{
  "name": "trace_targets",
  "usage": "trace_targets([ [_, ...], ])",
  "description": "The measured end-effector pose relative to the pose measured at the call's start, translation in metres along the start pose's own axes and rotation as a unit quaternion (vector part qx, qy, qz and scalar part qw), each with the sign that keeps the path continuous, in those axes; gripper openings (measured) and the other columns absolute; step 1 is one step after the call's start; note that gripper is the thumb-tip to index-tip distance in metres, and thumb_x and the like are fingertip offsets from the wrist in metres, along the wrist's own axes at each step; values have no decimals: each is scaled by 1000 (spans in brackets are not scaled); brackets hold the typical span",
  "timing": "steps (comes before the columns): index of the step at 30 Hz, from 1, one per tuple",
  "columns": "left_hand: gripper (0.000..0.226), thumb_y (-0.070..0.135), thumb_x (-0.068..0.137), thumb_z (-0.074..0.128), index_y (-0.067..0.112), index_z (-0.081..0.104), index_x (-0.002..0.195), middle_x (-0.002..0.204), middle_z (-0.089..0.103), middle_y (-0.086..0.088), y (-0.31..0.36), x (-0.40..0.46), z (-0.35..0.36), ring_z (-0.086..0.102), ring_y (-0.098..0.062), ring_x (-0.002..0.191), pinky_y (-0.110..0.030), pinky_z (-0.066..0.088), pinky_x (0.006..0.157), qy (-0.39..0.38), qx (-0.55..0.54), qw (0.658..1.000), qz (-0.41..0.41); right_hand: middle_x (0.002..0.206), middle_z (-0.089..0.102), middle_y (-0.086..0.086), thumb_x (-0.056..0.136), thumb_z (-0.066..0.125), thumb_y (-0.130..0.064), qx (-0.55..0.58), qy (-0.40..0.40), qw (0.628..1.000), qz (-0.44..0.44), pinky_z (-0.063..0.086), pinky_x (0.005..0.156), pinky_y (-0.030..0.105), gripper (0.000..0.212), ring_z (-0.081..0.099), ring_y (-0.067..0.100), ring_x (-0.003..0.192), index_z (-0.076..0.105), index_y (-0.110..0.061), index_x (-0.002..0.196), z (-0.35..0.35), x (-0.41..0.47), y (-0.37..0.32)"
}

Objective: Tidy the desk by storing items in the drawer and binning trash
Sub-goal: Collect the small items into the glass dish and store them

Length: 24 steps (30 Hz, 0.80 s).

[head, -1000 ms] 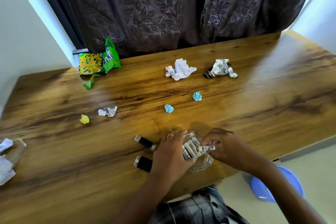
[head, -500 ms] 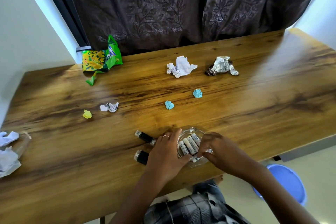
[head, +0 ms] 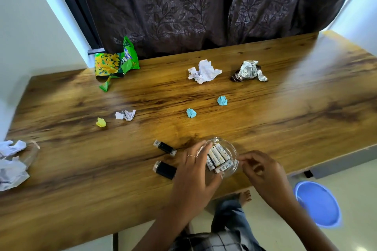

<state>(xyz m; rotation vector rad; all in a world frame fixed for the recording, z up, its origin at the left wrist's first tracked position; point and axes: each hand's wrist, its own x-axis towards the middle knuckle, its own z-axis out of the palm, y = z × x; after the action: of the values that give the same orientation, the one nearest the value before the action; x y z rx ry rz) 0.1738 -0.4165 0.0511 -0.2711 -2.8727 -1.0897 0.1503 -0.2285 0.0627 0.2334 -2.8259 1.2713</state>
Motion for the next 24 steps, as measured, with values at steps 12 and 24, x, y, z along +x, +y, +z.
trace_targets([
  [12, 92, 61, 84, 34, 24, -21, 148, 153, -32, 2, 4, -37, 35, -31, -21, 140, -42, -19, 108, -28, 150, 988, -6, 81, 64, 14, 93, 51, -6, 355, 2, 830, 430, 46, 62, 30, 14, 60, 26, 77, 63, -1, 92, 29, -62, 31],
  [24, 93, 63, 75, 19, 17, -26, 143, 151, -33, 2, 31, -89, 73, -28, -15, 141, -27, -25, 108, -16, 157, 974, -162, 77, 51, 13, 84, 37, 11, 471, -138, 682, 543, 41, 69, 35, 25, 52, 20, 73, 51, -8, 75, 86, -29, 106],
])
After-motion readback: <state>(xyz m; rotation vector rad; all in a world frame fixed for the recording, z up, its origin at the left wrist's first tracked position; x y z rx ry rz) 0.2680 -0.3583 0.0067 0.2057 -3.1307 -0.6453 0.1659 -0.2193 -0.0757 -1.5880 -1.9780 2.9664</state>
